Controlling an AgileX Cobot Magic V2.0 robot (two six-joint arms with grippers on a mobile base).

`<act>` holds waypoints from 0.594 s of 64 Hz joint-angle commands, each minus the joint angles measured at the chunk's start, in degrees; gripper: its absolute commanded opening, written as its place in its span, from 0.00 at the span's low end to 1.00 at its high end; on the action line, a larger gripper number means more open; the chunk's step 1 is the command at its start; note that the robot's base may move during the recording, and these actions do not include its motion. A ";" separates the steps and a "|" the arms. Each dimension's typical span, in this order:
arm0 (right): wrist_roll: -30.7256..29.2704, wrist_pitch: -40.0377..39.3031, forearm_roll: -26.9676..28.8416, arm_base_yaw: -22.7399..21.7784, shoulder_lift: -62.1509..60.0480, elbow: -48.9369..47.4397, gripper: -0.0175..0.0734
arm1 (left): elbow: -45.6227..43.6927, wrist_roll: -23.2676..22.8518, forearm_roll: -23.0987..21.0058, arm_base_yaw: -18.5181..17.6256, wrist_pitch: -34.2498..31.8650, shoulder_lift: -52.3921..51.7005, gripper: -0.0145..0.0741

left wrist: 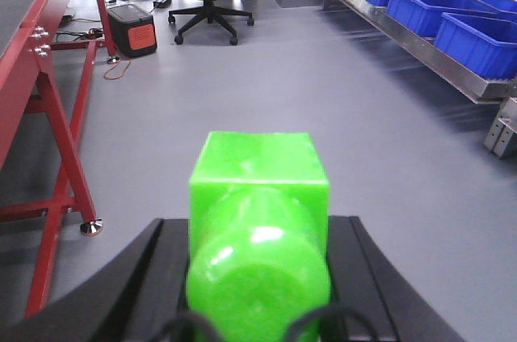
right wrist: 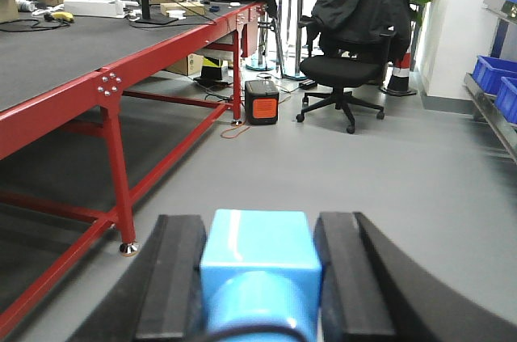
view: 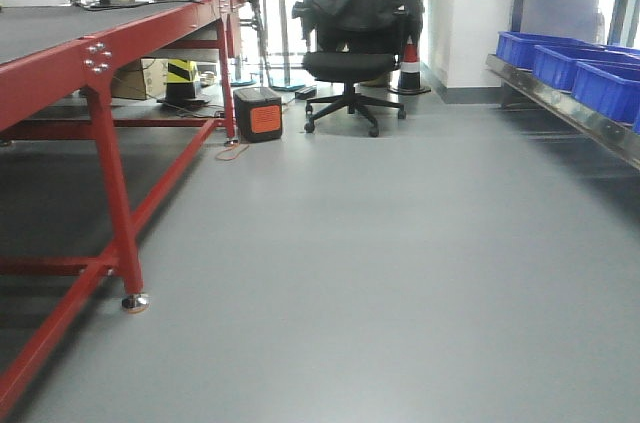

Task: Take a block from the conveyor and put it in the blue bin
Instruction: 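Drive the base toward the shelf of blue bins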

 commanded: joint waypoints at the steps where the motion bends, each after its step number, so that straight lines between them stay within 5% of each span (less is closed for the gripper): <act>1: -0.23 -1.08 -0.51 -0.06 0.00 0.17 0.01 | -0.05 -0.43 -0.24 -0.38 -1.48 -0.47 0.04; 38: -0.23 -1.08 -0.51 -0.06 0.00 0.17 0.01 | -0.05 -0.43 -0.24 -0.38 -1.48 -0.57 0.04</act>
